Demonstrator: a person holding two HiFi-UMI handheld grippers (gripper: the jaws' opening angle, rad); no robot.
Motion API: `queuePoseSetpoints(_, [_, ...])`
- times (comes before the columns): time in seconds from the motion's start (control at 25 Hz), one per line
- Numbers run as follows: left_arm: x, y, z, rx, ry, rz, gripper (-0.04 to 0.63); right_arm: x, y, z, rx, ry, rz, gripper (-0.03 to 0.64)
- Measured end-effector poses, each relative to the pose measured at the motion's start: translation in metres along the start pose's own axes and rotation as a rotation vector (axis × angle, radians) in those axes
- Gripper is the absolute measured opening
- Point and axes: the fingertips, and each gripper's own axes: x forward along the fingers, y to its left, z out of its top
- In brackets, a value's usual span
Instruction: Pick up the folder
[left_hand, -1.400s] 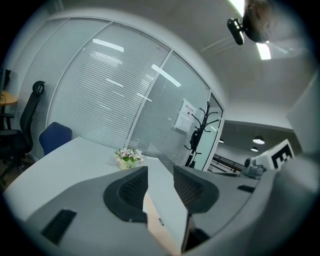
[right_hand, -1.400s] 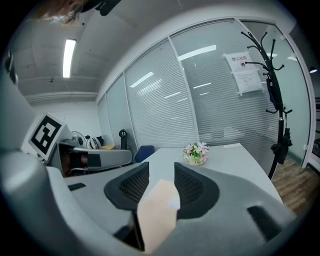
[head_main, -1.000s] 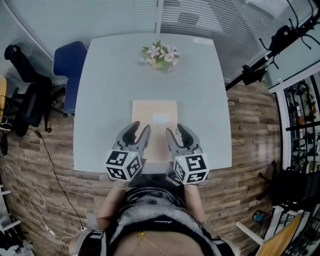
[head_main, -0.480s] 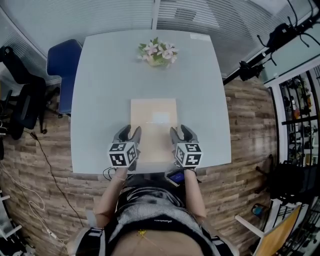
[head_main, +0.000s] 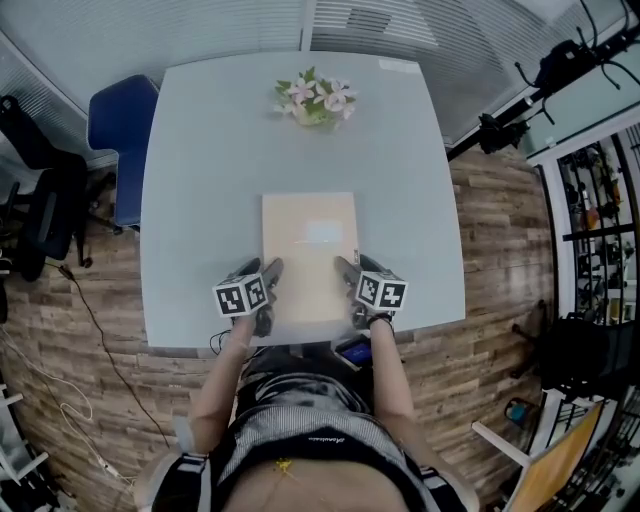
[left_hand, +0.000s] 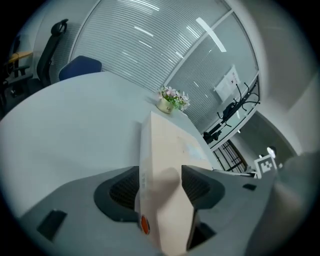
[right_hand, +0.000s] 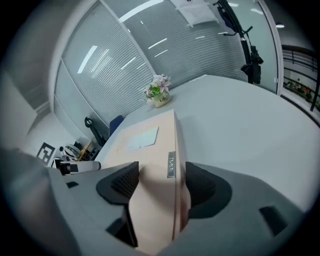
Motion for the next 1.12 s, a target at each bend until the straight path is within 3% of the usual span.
queuePoseSetpoints(0.2, [0.008,0.003,-0.006,-0.059,-0.001,-0.056,0.236,0.007,-0.004,-0.005,0.064,0.004,0.055,0.302])
queuePoseSetpoints(0.64, [0.001,-0.005,-0.004,-0.008,0.006,-0.017,0.218,-0.002,-0.001,-0.001,0.029,-0.018,0.031,0.276])
queuePoseSetpoints(1.12, [-0.052,-0.061,0.058,0.116,-0.168,-0.029,0.216,-0.068,0.037,0.066,-0.063,-0.201,0.044,0.275])
